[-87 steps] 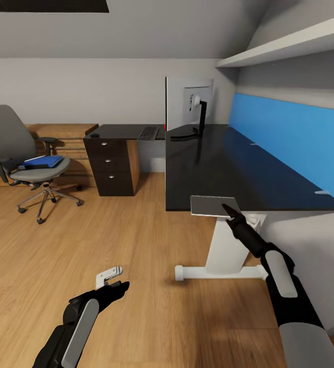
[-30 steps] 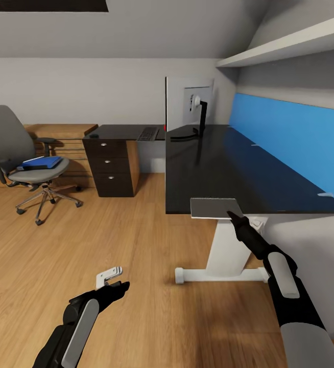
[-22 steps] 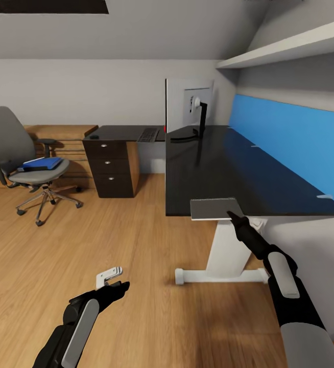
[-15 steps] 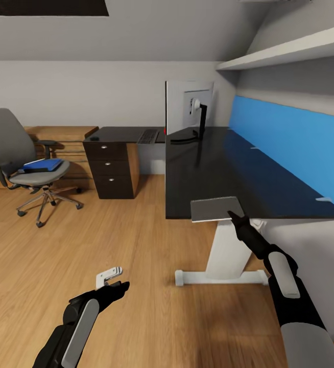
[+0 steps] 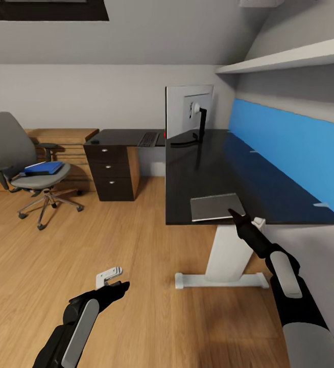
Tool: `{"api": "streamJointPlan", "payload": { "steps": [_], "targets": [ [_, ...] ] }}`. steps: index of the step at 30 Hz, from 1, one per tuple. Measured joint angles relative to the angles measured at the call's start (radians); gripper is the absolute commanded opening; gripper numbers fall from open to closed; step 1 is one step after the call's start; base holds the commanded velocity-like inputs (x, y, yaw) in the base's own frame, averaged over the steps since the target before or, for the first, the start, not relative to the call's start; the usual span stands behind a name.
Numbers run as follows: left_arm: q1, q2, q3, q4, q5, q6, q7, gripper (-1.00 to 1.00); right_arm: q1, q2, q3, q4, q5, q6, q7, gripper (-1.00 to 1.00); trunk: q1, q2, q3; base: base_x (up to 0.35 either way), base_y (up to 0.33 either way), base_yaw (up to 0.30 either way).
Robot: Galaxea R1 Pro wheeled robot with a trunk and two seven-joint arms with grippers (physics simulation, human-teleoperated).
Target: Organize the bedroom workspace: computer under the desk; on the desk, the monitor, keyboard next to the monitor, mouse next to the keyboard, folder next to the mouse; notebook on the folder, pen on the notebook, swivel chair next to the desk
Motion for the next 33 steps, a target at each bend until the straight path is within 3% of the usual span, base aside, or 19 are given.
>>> {"api": "streamJointPlan", "payload": {
  "steps": [12,17,18,25,33],
  "targets": [
    [0.000,0.000,0.000,0.000,0.000,0.000,0.000,1.00,0.000,0.006,0.003,-0.003,0.005,-0.005,0.009,-1.00,-0.046,0.084,0.040,0.000,0.000,0.165],
    [0.000,0.000,0.000,0.000,0.000,0.000,-0.001,1.00,0.000,0.009,0.010,-0.020,0.009,-0.006,0.007,-1.00,-0.046,0.084,0.042,0.000,0.000,0.257],
    [0.000,0.000,0.000,0.000,0.000,0.000,-0.001,1.00,0.000,0.013,0.040,-0.035,0.029,-0.008,0.005,-1.00,-0.046,0.084,0.043,0.000,0.000,0.265],
    [0.000,0.000,0.000,0.001,0.000,-0.001,-0.002,1.00,0.000,0.028,0.122,-0.067,0.130,-0.018,0.002,-1.00,-0.046,0.084,0.044,0.022,0.019,0.274],
    [0.000,0.000,0.000,0.001,0.000,-0.001,-0.003,1.00,0.004,0.074,0.151,-0.081,0.232,-0.024,0.006,-1.00,-0.047,0.084,0.044,0.196,0.176,0.279]
  ]
}}
